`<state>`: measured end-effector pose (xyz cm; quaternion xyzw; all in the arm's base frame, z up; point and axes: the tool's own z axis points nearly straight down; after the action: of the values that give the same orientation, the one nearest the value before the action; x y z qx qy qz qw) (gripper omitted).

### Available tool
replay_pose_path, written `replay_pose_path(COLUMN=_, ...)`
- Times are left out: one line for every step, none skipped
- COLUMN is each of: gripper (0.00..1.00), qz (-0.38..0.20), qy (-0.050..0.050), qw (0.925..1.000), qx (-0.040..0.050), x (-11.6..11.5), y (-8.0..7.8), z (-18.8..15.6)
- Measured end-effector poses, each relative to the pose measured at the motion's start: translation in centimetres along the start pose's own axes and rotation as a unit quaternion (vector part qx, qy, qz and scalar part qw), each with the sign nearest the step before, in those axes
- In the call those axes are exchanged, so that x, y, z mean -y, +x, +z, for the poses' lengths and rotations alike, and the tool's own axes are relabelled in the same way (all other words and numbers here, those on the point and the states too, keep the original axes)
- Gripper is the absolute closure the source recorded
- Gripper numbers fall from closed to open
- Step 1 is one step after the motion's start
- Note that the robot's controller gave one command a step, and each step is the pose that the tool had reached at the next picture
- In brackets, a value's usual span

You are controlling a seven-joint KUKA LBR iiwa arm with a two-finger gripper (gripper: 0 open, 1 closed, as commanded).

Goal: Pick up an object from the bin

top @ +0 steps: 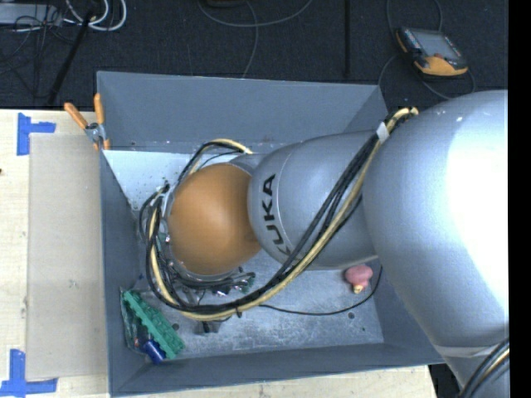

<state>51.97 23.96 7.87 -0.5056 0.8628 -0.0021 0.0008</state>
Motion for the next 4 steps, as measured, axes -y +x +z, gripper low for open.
replay_pose_path(gripper=0.0, qz=-0.112, qy=0.0, qw=0.9938, qx=0.0025, x=-1.5, y=6.0, z=-11.7)
replay_pose_path(gripper=0.0, qz=-0.16, qy=-0.005, qw=0.9871, qx=-0.0003, x=-3.8, y=3.6, z=-6.7)
replay_pose_path(gripper=0.0, qz=-0.279, qy=-0.004, qw=0.9601, qx=0.0003, x=-0.4, y=1.2, z=1.1)
replay_pose_path(gripper=1.0, qz=-0.278, qy=-0.003, qw=0.9606, qx=0.0005, x=-0.3, y=1.1, z=0.7)
